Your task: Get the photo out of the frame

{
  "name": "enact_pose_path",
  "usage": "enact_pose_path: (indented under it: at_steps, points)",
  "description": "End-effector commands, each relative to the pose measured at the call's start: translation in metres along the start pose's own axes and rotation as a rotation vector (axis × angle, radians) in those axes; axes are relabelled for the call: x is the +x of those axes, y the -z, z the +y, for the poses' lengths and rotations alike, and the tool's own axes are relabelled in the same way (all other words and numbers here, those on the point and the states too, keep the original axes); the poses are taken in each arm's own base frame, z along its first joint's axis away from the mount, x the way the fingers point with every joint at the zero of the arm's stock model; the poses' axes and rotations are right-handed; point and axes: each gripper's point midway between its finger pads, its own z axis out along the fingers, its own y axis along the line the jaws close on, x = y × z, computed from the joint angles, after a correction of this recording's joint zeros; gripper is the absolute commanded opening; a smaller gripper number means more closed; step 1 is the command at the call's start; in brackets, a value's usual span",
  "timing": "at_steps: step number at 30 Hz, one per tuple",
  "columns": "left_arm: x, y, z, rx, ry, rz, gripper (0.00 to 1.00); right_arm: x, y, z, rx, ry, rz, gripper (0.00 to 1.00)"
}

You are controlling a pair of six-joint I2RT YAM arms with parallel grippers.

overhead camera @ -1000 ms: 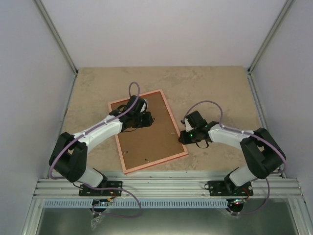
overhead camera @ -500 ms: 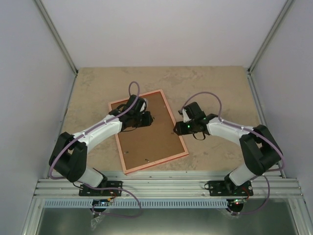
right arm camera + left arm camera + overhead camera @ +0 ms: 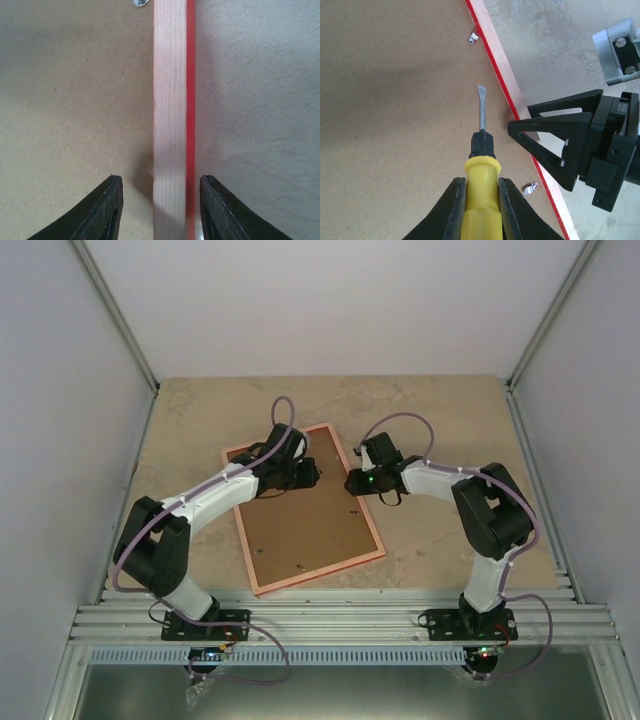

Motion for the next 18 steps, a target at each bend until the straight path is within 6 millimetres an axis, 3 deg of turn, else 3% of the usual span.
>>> enact_pose_path:
  at_steps: [1,11,18]
  points:
    - [-0.015,-0.007,-0.007,0.012,-0.023,-0.021,0.0,-0.013,-0.008,-0.004,0.006,0.003,-0.022,0.41]
    - [-0.023,-0.026,-0.013,0.035,-0.019,-0.005,0.0,0.002,-0.008,-0.008,0.009,-0.027,0.007,0.19]
    - [-0.022,-0.041,-0.018,0.067,-0.003,0.019,0.0,0.017,-0.001,-0.008,-0.007,-0.054,0.022,0.16]
